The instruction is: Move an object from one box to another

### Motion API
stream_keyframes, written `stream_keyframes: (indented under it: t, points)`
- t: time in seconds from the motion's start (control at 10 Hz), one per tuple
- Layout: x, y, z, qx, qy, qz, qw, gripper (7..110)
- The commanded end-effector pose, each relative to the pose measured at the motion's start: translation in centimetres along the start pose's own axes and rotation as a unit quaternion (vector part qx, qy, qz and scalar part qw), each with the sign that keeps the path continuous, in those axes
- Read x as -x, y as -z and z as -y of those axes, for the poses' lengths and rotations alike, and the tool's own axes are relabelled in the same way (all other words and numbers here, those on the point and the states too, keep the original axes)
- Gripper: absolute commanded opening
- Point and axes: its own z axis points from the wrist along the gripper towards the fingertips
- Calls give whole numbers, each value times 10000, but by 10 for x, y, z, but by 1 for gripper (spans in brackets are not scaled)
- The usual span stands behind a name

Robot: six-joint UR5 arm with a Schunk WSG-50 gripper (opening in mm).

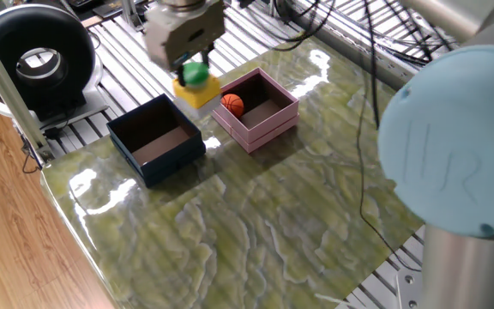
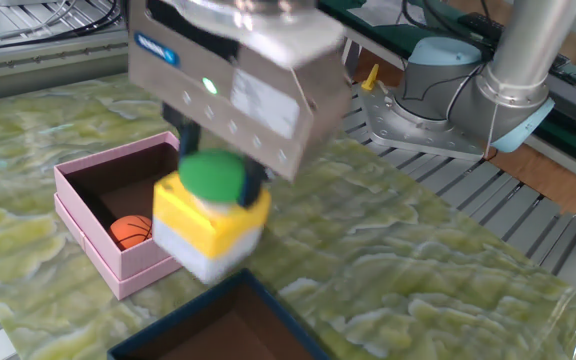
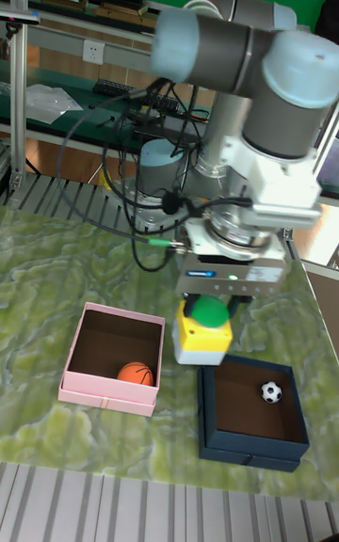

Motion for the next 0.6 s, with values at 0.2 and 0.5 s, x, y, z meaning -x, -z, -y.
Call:
stream_keyframes:
  t: [0.2, 0.5]
  points:
    - [-21, -8, 57, -17, 286, 90, 9995, 7]
    - [-26, -27, 87, -434, 207, 225, 9986, 7]
